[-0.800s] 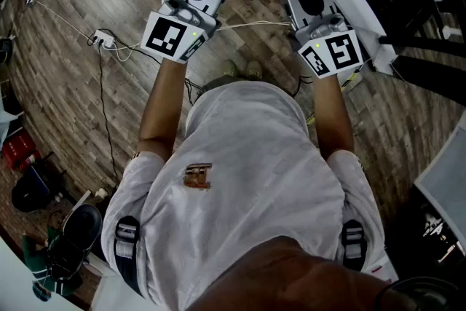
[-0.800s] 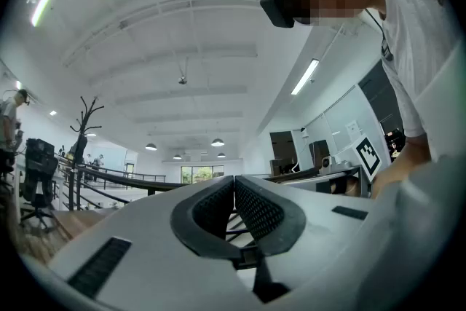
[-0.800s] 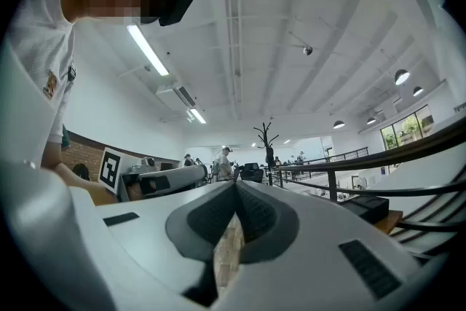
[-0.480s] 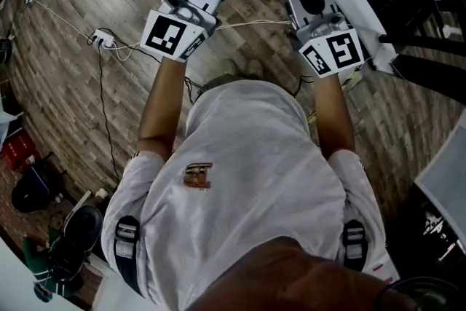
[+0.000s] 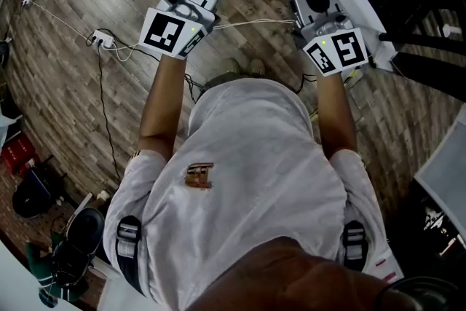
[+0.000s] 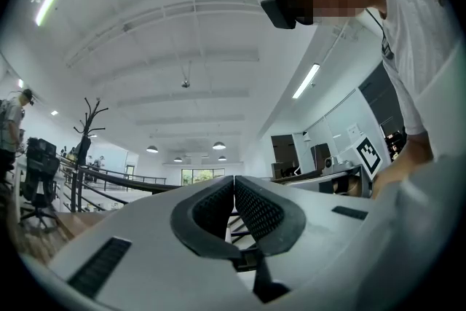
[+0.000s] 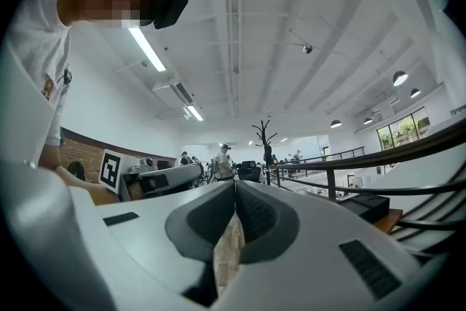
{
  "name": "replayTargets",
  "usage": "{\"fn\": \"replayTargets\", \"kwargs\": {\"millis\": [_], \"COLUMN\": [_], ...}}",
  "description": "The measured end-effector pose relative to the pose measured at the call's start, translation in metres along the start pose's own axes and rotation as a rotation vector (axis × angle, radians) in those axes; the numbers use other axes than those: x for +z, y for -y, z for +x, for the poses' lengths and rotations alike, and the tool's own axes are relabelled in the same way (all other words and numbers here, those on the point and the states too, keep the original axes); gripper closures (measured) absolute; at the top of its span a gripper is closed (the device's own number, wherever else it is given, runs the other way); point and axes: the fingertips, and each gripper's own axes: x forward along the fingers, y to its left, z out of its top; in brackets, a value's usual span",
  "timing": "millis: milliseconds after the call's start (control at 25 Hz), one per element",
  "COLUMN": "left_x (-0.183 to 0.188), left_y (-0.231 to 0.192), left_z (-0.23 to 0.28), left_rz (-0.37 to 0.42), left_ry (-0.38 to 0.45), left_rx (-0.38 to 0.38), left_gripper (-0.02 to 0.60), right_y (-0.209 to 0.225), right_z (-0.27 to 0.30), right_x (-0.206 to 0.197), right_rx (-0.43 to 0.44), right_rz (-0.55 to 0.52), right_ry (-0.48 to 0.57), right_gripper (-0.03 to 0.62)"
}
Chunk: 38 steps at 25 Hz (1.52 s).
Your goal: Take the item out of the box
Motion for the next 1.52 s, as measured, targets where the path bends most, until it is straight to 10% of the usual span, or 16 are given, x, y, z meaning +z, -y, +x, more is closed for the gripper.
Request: {"fn": "replayTargets", "kwargs": {"millis": [800,1520], "left_x": [-0.007,-0.052], "left_y": [-0.067,-0.13], "left_z": [-0.015,0.075], "left_rz": [-0.019,-0.013], "left_ry": [0.025,-0.017], "left_rx": [-0.033,-0.02], "left_gripper": [0.558,0.558], "right_y": [-0.008,0.098], "right_z": [0.051,0.11], "right_x": [-0.013,-0.029], "right_rx": [-0.077,-0.072], "right_rz": [-0.02,0.009], "right_ry": [-0.011,0.004], "right_gripper": [0.562,0.562]}}
